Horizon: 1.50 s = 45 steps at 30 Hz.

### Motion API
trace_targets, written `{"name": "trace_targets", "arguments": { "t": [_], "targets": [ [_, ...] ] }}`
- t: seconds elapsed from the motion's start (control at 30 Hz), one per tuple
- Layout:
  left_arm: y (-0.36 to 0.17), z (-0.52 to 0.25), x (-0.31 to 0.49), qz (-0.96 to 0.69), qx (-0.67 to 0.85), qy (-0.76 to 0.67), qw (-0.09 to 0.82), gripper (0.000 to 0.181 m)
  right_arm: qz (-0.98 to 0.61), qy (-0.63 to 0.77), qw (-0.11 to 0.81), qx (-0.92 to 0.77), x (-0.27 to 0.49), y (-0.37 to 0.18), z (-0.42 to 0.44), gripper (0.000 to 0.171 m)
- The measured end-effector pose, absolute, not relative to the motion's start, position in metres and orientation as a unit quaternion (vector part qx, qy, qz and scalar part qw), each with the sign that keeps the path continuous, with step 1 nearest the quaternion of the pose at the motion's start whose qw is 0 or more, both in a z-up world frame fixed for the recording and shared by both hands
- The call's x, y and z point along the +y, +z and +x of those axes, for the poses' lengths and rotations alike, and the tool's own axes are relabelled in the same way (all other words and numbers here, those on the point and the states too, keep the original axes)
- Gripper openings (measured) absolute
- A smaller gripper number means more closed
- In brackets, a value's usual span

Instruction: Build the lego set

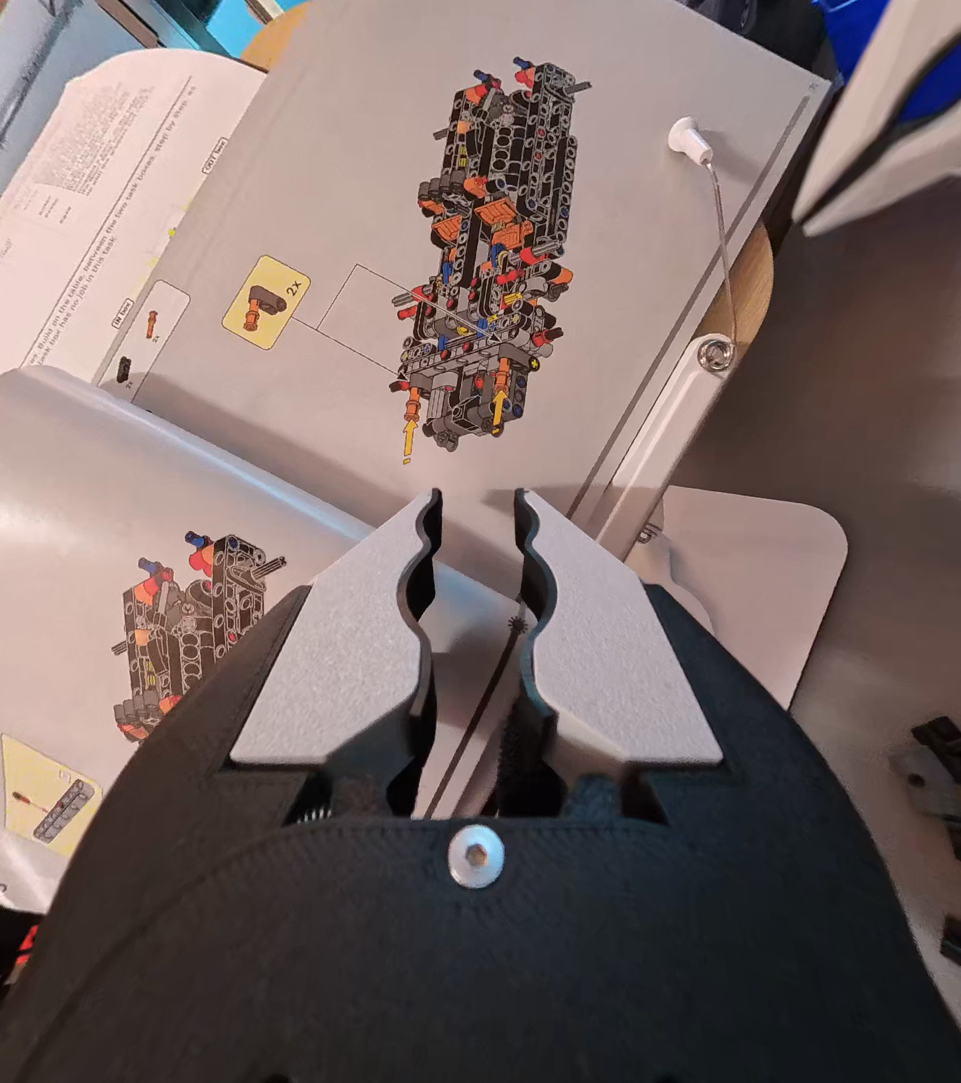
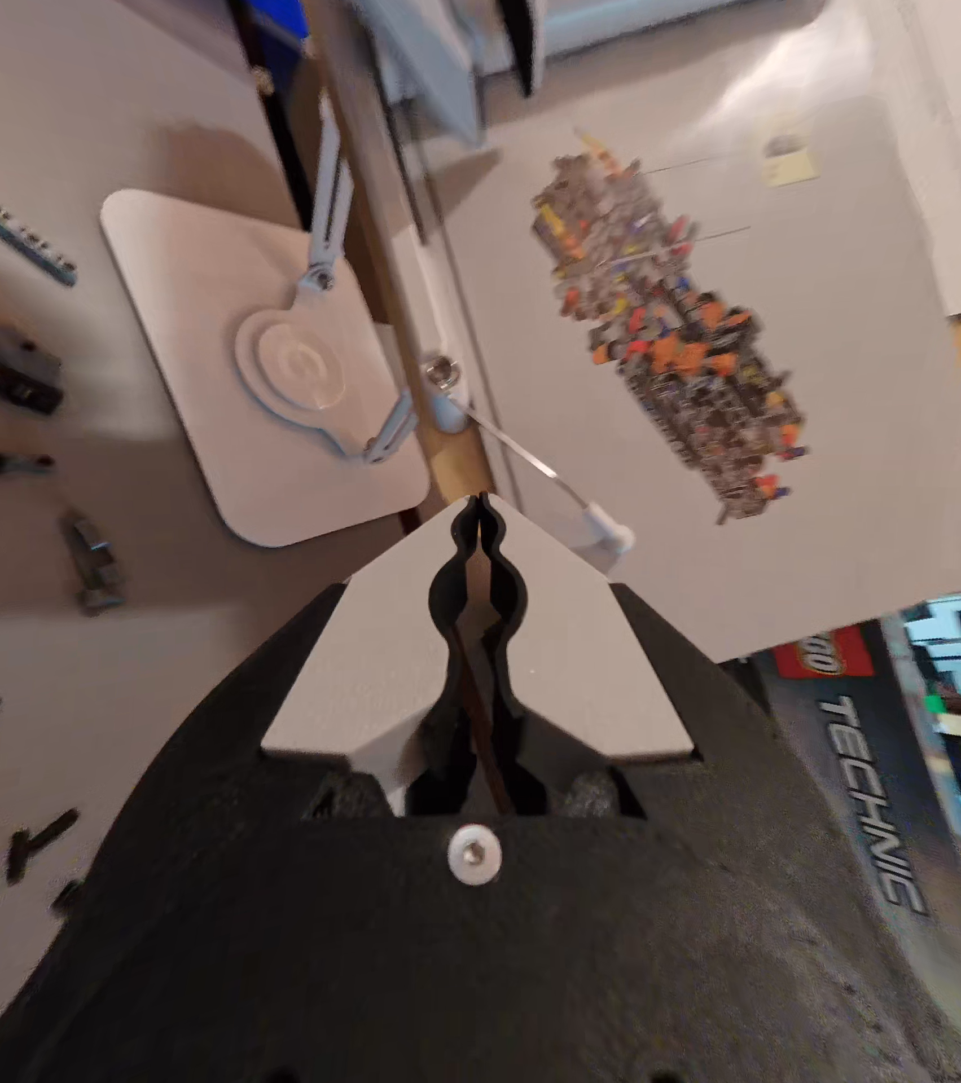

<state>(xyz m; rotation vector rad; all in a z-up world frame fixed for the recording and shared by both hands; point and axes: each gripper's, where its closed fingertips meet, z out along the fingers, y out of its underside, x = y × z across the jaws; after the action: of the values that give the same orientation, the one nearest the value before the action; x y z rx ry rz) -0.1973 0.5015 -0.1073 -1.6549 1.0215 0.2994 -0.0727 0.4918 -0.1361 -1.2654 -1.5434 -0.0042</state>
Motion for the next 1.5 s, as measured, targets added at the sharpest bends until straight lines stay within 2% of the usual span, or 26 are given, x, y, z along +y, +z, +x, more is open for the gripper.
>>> {"name": "trace_targets", "arguments": {
  "t": [0.03,0.07,0.2,0.27,0.4,0.6,1.0,1.07,1.1,1.33,1.5],
  "targets": [
    [-0.108,-0.197,0.501,-0.699,0.435,0.129,0.552,0.023,-0.522,0.0,0.557,-0.646,0.491,-0.126,-0.074,0.0],
    [-0.108,-0.198,0.501,-0.699,0.436,0.132,0.551,0.024,-0.513,0.001,0.563,-0.648,0.492,-0.117,-0.076,0.011],
    [-0.099,-0.198,0.503,-0.688,0.428,0.152,0.565,0.029,-0.477,-0.066,0.516,-0.709,0.503,-0.118,-0.084,0.028],
    [-0.09,-0.195,0.505,-0.667,0.425,0.185,0.583,0.035,-0.456,-0.103,0.503,-0.727,0.51,-0.121,-0.087,0.017],
    [-0.1,-0.182,0.51,-0.658,0.457,0.215,0.559,0.028,-0.452,-0.126,0.476,-0.744,0.519,-0.135,-0.089,0.004],
    [-0.112,-0.184,0.518,-0.675,0.467,0.228,0.523,0.007,-0.488,-0.099,0.449,-0.742,0.511,-0.147,-0.081,0.0],
    [-0.114,-0.185,0.515,-0.676,0.463,0.225,0.526,0.004,-0.581,-0.049,0.469,-0.664,0.494,-0.173,-0.08,0.0],
    [-0.111,-0.186,0.514,-0.673,0.459,0.231,0.533,0.007,-0.589,-0.082,0.438,-0.674,0.49,-0.179,-0.072,0.037],
    [-0.107,-0.187,0.512,-0.668,0.455,0.23,0.542,0.009,-0.585,-0.08,0.443,-0.675,0.486,-0.173,-0.071,0.045],
    [-0.092,-0.197,0.51,-0.669,0.437,0.214,0.561,0.014,-0.606,-0.004,0.511,-0.61,0.501,-0.095,-0.055,0.047],
    [-0.103,-0.194,0.51,-0.665,0.449,0.241,0.545,0.015,-0.615,0.033,0.561,-0.553,0.548,-0.048,-0.061,0.065]
  ]
}}
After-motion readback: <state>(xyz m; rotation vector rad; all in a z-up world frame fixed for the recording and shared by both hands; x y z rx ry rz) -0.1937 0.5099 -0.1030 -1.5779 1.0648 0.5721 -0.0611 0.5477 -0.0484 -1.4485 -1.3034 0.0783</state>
